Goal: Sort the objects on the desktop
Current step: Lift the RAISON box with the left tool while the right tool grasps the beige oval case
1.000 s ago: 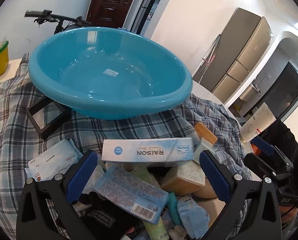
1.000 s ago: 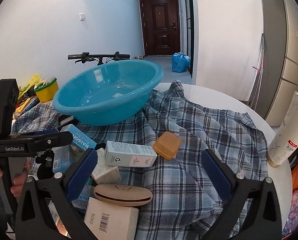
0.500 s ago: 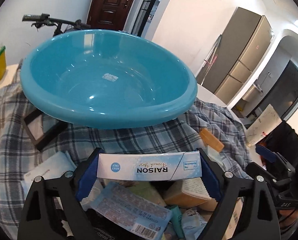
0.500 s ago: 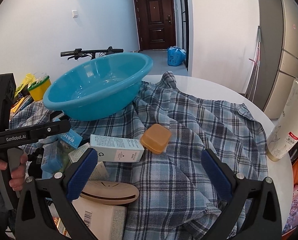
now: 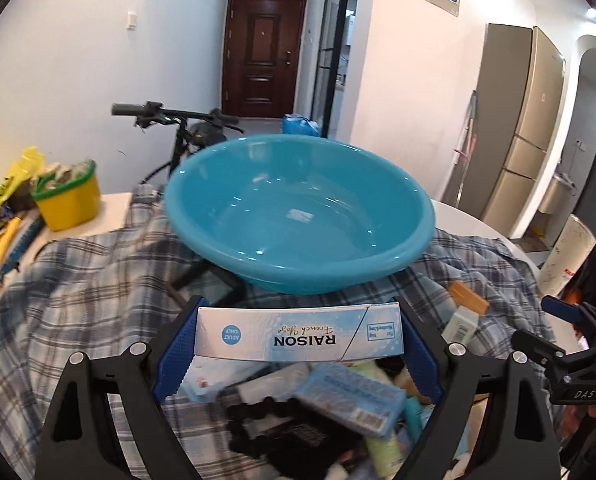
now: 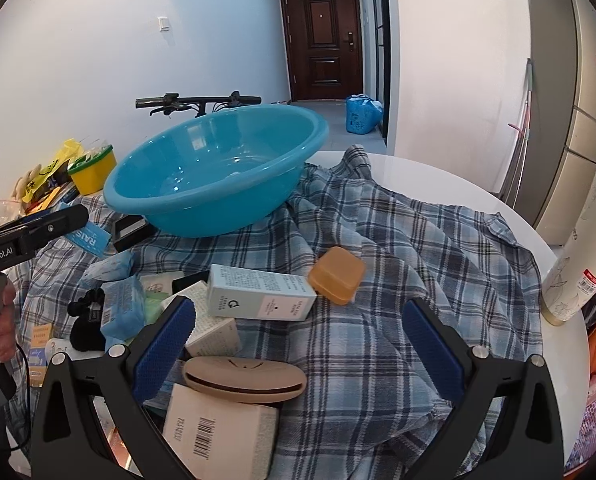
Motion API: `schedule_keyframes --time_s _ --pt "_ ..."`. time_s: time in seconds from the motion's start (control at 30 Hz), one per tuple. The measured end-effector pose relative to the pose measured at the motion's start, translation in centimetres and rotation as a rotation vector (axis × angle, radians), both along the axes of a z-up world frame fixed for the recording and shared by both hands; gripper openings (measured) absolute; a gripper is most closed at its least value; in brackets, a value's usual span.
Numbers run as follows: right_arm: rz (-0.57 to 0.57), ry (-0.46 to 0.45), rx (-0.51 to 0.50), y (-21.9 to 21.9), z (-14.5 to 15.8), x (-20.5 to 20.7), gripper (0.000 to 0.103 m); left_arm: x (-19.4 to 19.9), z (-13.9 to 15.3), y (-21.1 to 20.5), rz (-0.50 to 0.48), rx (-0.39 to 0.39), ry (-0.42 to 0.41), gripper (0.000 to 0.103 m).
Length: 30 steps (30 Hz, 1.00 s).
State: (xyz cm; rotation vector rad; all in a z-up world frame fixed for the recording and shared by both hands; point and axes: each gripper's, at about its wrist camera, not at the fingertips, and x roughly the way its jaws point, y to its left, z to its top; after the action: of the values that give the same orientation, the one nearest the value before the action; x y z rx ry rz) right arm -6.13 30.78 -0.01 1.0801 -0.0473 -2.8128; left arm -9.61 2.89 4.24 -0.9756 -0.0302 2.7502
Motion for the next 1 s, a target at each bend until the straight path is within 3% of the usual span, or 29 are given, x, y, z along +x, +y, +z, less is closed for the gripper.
schedule_keyframes --time_s 0.53,1.0 --pt "0.046 -0.01 0.017 -2.7 0.0 1.4 0.103 4.2 -0.5 -4.1 0.095 -0.021 0.02 0.091" --pt "0.065 -0.024 0.033 -3.8 -0.3 2.3 0.103 5.3 -0.7 -3.8 0.081 -0.003 0.014 0.091"
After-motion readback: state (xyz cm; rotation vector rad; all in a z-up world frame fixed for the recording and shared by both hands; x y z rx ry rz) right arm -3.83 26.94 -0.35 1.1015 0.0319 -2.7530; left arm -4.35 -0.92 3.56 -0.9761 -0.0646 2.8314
